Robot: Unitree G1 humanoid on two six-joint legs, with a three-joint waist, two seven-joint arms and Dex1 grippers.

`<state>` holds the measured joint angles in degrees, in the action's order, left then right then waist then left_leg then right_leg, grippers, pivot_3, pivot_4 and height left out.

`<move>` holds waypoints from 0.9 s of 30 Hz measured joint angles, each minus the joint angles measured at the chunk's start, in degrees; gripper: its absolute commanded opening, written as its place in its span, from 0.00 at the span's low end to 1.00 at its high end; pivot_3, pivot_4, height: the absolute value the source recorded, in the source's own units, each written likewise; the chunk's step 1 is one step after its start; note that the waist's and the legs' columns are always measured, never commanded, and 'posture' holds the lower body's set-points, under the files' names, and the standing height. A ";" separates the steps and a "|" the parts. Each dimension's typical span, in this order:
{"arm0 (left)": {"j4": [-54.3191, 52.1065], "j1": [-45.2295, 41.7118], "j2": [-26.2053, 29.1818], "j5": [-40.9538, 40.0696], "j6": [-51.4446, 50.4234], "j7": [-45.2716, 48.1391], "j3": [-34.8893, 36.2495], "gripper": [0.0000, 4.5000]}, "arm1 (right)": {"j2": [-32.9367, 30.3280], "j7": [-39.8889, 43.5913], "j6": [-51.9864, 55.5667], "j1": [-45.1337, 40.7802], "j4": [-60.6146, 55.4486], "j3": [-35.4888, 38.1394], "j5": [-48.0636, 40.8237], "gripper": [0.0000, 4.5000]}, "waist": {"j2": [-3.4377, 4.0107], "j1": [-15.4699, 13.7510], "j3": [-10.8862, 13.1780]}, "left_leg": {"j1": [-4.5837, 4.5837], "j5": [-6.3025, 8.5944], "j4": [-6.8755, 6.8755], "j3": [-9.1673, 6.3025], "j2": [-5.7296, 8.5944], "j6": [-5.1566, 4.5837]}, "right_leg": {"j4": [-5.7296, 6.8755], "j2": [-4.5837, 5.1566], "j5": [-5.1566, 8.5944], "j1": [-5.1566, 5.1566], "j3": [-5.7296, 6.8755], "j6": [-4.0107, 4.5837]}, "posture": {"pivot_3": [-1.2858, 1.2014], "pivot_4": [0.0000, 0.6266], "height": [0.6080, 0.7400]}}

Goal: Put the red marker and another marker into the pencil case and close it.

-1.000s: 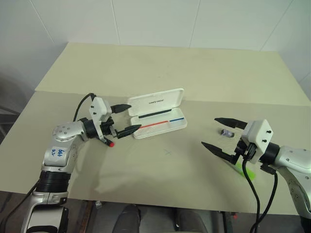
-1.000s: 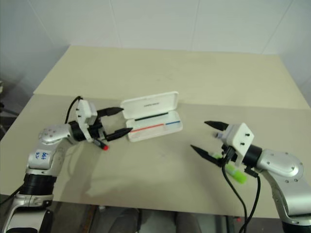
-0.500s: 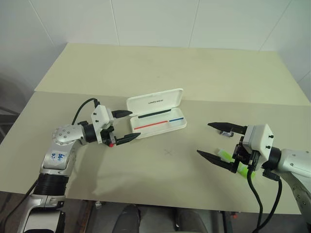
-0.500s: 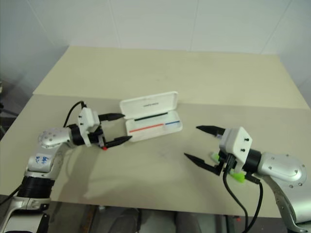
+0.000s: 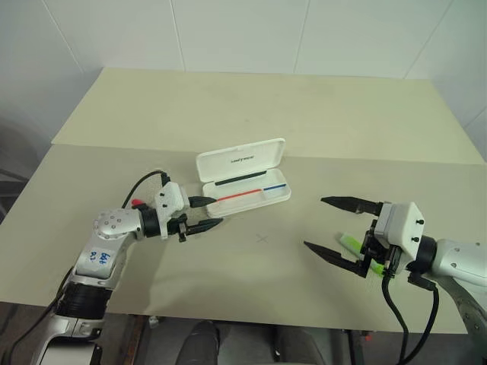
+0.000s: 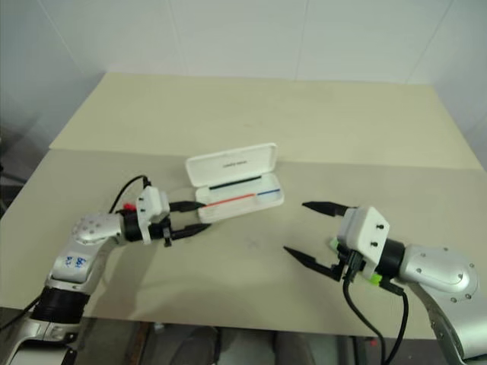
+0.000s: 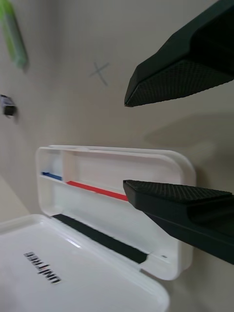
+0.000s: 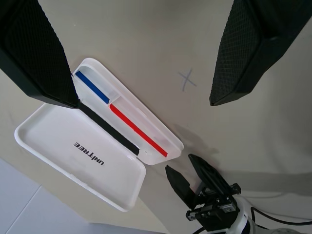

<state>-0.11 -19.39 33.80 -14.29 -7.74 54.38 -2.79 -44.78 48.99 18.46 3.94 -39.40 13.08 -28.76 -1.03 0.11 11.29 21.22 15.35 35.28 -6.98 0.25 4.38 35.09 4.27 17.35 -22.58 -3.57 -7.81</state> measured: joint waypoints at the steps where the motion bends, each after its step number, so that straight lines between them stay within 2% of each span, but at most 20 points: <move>1: 0.04 -0.01 0.00 0.46 -0.14 -0.34 -0.22 0.56 | 0.23 -0.17 -0.04 -0.13 0.00 -0.34 0.37 1.00 | 0.00 -0.01 0.00 | 0.00 0.00 0.00 0.00 0.00 0.00 | 0.00 0.00 0.00 0.00 0.00 0.00 | 0.52 0.24 1.00; 14: 5.97 -4.86 -2.50 4.10 -1.77 -3.16 -2.87 0.56 | 2.00 -2.55 -0.58 -1.16 0.02 -1.93 1.86 1.00 | 0.00 0.03 0.00 | 0.01 0.00 0.00 0.00 0.00 0.00 | 0.00 0.00 0.00 0.00 0.00 -0.01 | 0.52 0.24 1.00; 26: 10.42 -10.60 -3.37 7.20 -3.06 0.45 -7.70 0.56 | 2.88 -6.17 -0.27 -2.33 -0.80 -2.22 1.87 1.00 | 0.00 0.14 0.00 | -0.02 -0.01 0.00 -0.01 0.00 0.00 | 0.04 -0.03 0.00 0.00 0.00 -0.01 | 0.52 0.24 1.00; 27: 10.70 -10.96 -3.37 7.52 -3.19 0.54 -7.85 0.48 | 2.94 -6.42 -0.20 -2.65 -0.80 -2.49 1.88 1.00 | 0.00 0.12 0.00 | -0.02 -0.01 0.00 -0.01 0.00 0.00 | 0.04 -0.03 0.00 0.00 0.00 -0.01 | 0.52 0.24 1.00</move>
<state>10.59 -30.35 30.42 -6.77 -10.93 54.92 -10.64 -41.84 42.57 18.27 1.29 -40.20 10.59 -26.88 -1.03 0.23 11.29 21.20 15.34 35.28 -6.99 0.25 4.37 35.14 4.24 17.35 -22.58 -3.57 -7.82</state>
